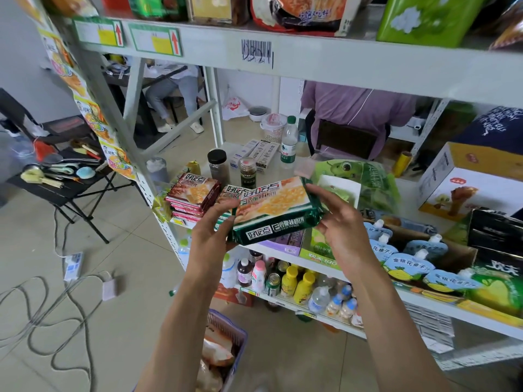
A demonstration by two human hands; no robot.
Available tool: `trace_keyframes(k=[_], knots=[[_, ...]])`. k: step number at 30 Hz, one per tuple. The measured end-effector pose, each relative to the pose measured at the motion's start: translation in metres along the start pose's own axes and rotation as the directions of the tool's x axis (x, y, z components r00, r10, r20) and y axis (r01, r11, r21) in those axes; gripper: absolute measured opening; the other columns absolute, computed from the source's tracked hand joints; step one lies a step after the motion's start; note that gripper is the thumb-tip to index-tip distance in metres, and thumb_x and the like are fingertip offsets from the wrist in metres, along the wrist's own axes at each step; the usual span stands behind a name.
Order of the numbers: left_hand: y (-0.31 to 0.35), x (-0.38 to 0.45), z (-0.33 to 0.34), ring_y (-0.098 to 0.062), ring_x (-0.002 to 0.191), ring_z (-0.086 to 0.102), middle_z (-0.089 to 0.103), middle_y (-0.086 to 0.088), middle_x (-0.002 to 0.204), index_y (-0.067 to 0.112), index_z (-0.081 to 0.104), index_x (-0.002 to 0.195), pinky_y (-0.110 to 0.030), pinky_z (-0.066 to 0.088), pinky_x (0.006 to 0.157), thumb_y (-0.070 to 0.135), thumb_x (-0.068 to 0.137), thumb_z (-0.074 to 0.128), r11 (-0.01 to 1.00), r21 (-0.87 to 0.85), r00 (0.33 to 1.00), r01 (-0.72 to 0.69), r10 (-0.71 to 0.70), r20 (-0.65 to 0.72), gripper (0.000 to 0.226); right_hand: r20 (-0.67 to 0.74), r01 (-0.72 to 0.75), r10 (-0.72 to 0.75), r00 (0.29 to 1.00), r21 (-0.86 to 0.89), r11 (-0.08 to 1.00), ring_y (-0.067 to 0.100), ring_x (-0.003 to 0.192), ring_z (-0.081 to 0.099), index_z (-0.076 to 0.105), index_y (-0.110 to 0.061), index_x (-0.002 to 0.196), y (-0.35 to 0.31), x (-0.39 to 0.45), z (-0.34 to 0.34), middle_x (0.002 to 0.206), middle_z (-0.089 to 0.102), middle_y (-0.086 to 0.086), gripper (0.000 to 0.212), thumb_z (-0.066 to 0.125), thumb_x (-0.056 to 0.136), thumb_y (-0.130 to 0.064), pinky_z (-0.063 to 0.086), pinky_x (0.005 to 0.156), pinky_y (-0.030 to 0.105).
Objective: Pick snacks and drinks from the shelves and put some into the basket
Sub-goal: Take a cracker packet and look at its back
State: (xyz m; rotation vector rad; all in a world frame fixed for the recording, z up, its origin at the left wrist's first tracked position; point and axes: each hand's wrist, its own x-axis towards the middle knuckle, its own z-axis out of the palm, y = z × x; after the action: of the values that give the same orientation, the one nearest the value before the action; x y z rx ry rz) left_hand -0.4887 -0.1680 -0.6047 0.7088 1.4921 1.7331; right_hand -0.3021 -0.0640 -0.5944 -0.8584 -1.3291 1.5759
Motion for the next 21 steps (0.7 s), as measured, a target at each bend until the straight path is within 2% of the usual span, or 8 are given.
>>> trace_keyframes(k=[3, 6, 9, 12, 14, 16, 19, 21], knots=[[0.002, -0.003, 0.001, -0.024, 0.1, 0.069, 0.07, -0.01, 0.113, 0.015, 0.069, 0.11, -0.037, 0.059, 0.085, 0.011, 0.103, 0.042, 0.998, -0.04, 0.999, 0.053, -0.053, 0.008, 0.028, -0.011, 0.039, -0.039, 0.999, -0.033, 0.999, 0.008, 0.091, 0.071, 0.063, -0.002, 0.122, -0.003, -0.001, 0.0, 0.114, 0.069, 0.001, 0.037, 0.053, 0.09, 0.013, 0.06, 0.075, 0.029], [0.002, -0.005, 0.003, -0.028, 0.102, 0.07, 0.071, -0.014, 0.112, 0.008, 0.067, 0.115, -0.039, 0.058, 0.088, 0.009, 0.103, 0.034, 0.988, -0.124, 0.995, 0.088, -0.083, 0.046, 0.035, -0.076, 0.075, -0.079, 0.994, -0.053, 0.996, 0.01, 0.074, 0.069, 0.065, -0.001, 0.117, 0.0, 0.003, -0.004, 0.101, 0.07, 0.003, 0.027, 0.059, 0.091, 0.003, 0.06, 0.074, 0.031], [0.002, -0.007, 0.009, -0.027, 0.099, 0.071, 0.072, -0.012, 0.11, 0.01, 0.062, 0.113, -0.031, 0.059, 0.083, -0.002, 0.093, 0.052, 0.995, -0.099, 0.997, 0.029, -0.022, 0.071, 0.026, -0.108, 0.089, -0.099, 0.989, -0.095, 0.992, 0.014, 0.068, 0.067, 0.065, -0.002, 0.111, 0.002, 0.004, -0.008, 0.095, 0.068, 0.015, 0.02, 0.06, 0.092, -0.003, 0.059, 0.067, 0.026], [0.001, -0.008, 0.015, -0.021, 0.096, 0.073, 0.07, -0.011, 0.112, 0.009, 0.06, 0.111, -0.023, 0.058, 0.079, -0.001, 0.091, 0.062, 0.999, -0.01, 0.997, -0.035, 0.036, 0.074, 0.023, -0.125, 0.128, -0.154, 0.98, -0.193, 0.973, 0.009, 0.06, 0.063, 0.066, -0.018, 0.097, 0.005, 0.005, -0.011, 0.079, 0.068, 0.0, 0.009, 0.063, 0.091, -0.011, 0.054, 0.06, 0.023], [-0.001, -0.008, 0.018, -0.023, 0.097, 0.072, 0.069, -0.015, 0.112, 0.004, 0.059, 0.112, -0.023, 0.057, 0.078, 0.0, 0.093, 0.06, 0.997, 0.009, 0.996, -0.072, 0.071, 0.056, 0.02, -0.144, 0.158, -0.2, 0.969, -0.259, 0.953, 0.014, 0.065, 0.062, 0.066, -0.028, 0.091, 0.007, 0.007, -0.014, 0.077, 0.066, -0.006, 0.013, 0.065, 0.091, -0.015, 0.054, 0.061, 0.028], [-0.005, -0.008, 0.02, -0.024, 0.091, 0.073, 0.069, -0.016, 0.105, 0.002, 0.059, 0.112, -0.025, 0.058, 0.075, 0.001, 0.093, 0.061, 0.994, 0.039, 0.994, -0.106, 0.105, 0.033, 0.02, -0.15, 0.169, -0.227, 0.962, -0.326, 0.93, 0.02, 0.074, 0.061, 0.068, -0.029, 0.091, 0.011, 0.009, -0.018, 0.085, 0.068, -0.001, 0.008, 0.066, 0.092, -0.021, 0.052, 0.064, 0.033], [-0.011, -0.005, 0.02, -0.018, 0.077, 0.065, 0.069, -0.009, 0.088, 0.012, 0.067, 0.1, -0.027, 0.054, 0.068, 0.008, 0.093, 0.063, 0.971, 0.167, 0.984, -0.174, 0.176, 0.001, 0.009, -0.163, 0.159, -0.232, 0.959, -0.368, 0.916, 0.014, 0.078, 0.058, 0.07, -0.02, 0.093, 0.014, 0.01, -0.026, 0.094, 0.068, 0.007, 0.011, 0.066, 0.093, -0.029, 0.043, 0.067, 0.024], [-0.016, -0.003, 0.02, -0.019, 0.08, 0.062, 0.07, -0.008, 0.087, 0.015, 0.07, 0.092, -0.033, 0.052, 0.076, 0.013, 0.093, 0.064, 0.967, 0.185, 0.984, -0.174, 0.18, -0.017, 0.007, -0.163, 0.17, -0.245, 0.956, -0.372, 0.913, 0.01, 0.075, 0.056, 0.069, -0.013, 0.088, 0.011, 0.008, -0.029, 0.088, 0.066, 0.005, 0.015, 0.065, 0.093, -0.027, 0.04, 0.066, 0.018]])
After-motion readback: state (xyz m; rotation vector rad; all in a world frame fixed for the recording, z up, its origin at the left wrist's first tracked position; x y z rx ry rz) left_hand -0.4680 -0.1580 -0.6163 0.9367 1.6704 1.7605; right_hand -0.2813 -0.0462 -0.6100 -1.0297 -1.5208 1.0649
